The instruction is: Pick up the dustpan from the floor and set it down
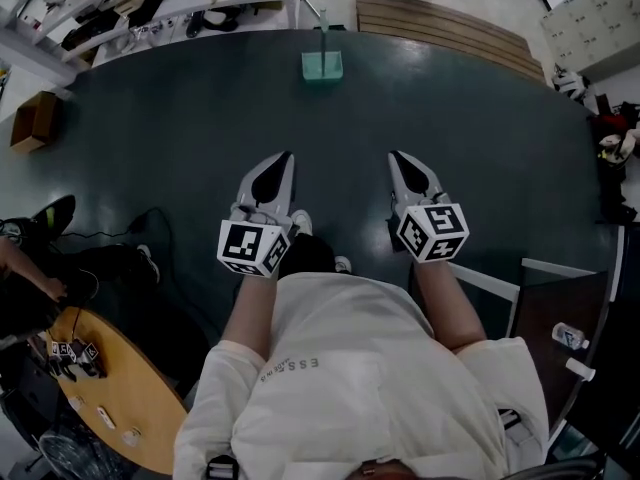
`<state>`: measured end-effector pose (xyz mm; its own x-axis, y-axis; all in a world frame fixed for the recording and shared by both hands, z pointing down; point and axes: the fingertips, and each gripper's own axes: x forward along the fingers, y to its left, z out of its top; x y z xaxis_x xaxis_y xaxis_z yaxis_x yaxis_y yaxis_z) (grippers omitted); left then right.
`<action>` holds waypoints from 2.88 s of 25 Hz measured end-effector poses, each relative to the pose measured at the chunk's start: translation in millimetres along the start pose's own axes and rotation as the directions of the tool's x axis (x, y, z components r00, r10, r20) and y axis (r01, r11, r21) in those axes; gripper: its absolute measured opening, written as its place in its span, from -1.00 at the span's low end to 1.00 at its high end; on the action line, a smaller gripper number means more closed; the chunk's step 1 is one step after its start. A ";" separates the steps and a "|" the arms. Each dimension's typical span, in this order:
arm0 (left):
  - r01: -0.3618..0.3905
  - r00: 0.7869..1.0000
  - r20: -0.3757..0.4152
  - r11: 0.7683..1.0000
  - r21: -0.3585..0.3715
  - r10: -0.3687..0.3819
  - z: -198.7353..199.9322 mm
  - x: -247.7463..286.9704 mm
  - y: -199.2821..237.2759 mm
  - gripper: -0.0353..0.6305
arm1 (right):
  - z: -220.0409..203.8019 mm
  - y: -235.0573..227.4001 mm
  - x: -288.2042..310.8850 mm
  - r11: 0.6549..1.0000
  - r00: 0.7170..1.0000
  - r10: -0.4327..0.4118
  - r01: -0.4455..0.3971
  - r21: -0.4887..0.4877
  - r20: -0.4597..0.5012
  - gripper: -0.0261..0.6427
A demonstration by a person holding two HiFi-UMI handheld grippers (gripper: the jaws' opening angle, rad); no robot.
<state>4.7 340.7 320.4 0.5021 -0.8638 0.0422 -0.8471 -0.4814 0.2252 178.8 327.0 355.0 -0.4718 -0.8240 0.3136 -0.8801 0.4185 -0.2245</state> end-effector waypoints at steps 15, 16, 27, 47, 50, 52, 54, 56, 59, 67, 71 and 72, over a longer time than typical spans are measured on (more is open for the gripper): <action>0.042 0.999 -0.006 0.999 -0.001 -0.042 37.2 89.6 133.2 -0.87 | 59.4 -11.3 149.5 0.995 0.995 -0.101 0.101 0.012 0.002 -0.95; 0.037 0.999 -0.009 0.999 -0.006 -0.037 35.6 93.6 138.9 -0.87 | 60.1 -12.9 157.4 0.995 0.995 -0.103 0.103 0.011 -0.006 -0.95; -0.012 0.997 -0.072 1.000 -0.026 0.010 18.1 188.0 206.9 -0.87 | 62.6 -67.9 277.6 0.993 0.984 -0.117 0.115 -0.021 -0.138 -0.95; -0.038 0.982 -0.186 0.998 -0.047 0.029 -21.1 410.2 330.5 -0.87 | 6.4 -174.5 536.5 0.999 0.864 -0.037 0.014 -0.048 -0.503 -0.41; -0.024 0.975 -0.222 0.997 -0.078 0.006 -44.1 430.3 341.0 -0.87 | -29.3 -190.5 565.0 0.998 0.820 -0.057 0.035 -0.048 -0.569 -0.40; -0.020 0.970 -0.243 0.996 -0.089 -0.003 -55.3 446.4 353.4 -0.87 | -45.9 -201.2 586.7 0.997 0.793 -0.073 0.059 -0.044 -0.605 -0.37; -0.018 0.966 -0.258 0.995 -0.099 -0.009 -63.0 463.2 370.2 -0.87 | -59.2 -210.9 608.8 0.995 0.764 -0.093 0.092 -0.034 -0.639 -0.33; -0.012 0.964 -0.265 0.994 -0.107 -0.017 -69.8 479.3 386.6 -0.87 | -72.1 -218.6 628.6 0.992 0.736 -0.107 0.122 -0.024 -0.669 -0.33; -0.013 0.963 -0.268 0.991 -0.130 -0.023 -80.0 501.2 408.4 -0.87 | -90.8 -227.8 653.1 0.989 0.699 -0.125 0.148 -0.028 -0.704 -0.33; -0.004 0.959 -0.278 0.980 -0.197 -0.052 -101.7 530.5 435.5 -0.87 | -122.5 -239.5 686.4 0.981 0.662 -0.172 0.186 -0.063 -0.729 -0.41; -0.007 0.955 -0.291 0.977 -0.213 -0.056 -104.0 526.0 438.2 -0.87 | -123.3 -245.2 686.6 0.974 0.667 -0.190 0.223 -0.050 -0.720 -0.52; -0.009 0.953 -0.298 0.976 -0.216 -0.057 -105.1 523.5 438.4 -0.87 | -121.7 -247.5 685.7 0.968 0.668 -0.209 0.245 -0.054 -0.715 -0.55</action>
<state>-85.6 -306.8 543.5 0.5785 -0.7512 0.3178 -0.7941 -0.4298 0.4297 66.6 -295.1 737.9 -0.1698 -0.3644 0.9156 -0.9704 0.2238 -0.0909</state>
